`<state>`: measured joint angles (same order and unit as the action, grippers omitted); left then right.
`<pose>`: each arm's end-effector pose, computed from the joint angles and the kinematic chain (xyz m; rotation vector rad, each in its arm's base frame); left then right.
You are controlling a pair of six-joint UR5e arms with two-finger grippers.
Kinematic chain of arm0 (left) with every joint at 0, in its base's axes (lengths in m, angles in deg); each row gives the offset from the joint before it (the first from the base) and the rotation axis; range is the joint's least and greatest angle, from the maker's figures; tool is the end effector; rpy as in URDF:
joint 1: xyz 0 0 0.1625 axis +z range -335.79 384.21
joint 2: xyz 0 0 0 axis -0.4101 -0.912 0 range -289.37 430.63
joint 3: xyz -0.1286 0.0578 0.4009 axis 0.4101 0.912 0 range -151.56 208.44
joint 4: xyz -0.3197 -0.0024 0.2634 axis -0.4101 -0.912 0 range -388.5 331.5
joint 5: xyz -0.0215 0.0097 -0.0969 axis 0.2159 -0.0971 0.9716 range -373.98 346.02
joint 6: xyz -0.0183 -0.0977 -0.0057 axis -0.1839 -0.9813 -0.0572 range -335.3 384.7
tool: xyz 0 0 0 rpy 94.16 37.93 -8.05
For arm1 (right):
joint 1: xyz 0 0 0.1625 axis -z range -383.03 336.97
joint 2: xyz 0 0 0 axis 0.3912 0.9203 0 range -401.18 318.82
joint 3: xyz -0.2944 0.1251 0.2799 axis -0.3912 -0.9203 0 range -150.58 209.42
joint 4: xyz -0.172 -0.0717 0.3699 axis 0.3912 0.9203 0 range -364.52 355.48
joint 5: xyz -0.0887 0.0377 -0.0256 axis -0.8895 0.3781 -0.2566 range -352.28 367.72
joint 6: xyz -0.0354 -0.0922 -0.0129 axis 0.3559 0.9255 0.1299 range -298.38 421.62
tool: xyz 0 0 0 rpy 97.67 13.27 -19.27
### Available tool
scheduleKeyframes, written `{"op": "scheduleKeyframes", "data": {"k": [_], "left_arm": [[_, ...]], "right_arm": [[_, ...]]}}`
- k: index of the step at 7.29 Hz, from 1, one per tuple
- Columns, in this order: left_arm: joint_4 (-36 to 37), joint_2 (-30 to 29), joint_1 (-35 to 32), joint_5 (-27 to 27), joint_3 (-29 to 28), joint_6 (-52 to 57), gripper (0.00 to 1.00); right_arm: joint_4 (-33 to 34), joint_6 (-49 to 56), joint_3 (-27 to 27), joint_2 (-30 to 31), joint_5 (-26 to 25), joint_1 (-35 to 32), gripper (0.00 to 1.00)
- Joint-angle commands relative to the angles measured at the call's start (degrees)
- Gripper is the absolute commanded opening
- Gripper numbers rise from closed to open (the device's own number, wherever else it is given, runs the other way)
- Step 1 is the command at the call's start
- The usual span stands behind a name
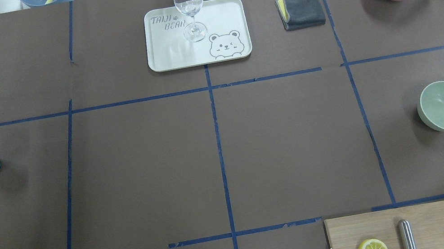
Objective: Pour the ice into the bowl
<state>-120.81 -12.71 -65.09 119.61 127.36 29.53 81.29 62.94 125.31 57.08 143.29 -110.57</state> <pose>-0.0592 -0.4485 0.6331 0.1033 0.7577 0.1221 0.0436 -0.4348 0.6659 0.0220 -0.7958 -0.0750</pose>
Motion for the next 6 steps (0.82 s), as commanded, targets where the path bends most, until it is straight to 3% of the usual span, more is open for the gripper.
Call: {"op": "scheduleKeyframes", "data": {"k": [1,6], "left_arm": [[0.0,-0.1,0.1,-0.1,0.0,0.0,1.0],[0.4,0.5,0.1,0.0,0.0,-0.1,1.0]], "right_arm": [[0.1,0.0,0.0,0.1,0.0,0.0,1.0],[0.0,-0.2,1.5,0.3,0.0,0.0,1.0]]}}
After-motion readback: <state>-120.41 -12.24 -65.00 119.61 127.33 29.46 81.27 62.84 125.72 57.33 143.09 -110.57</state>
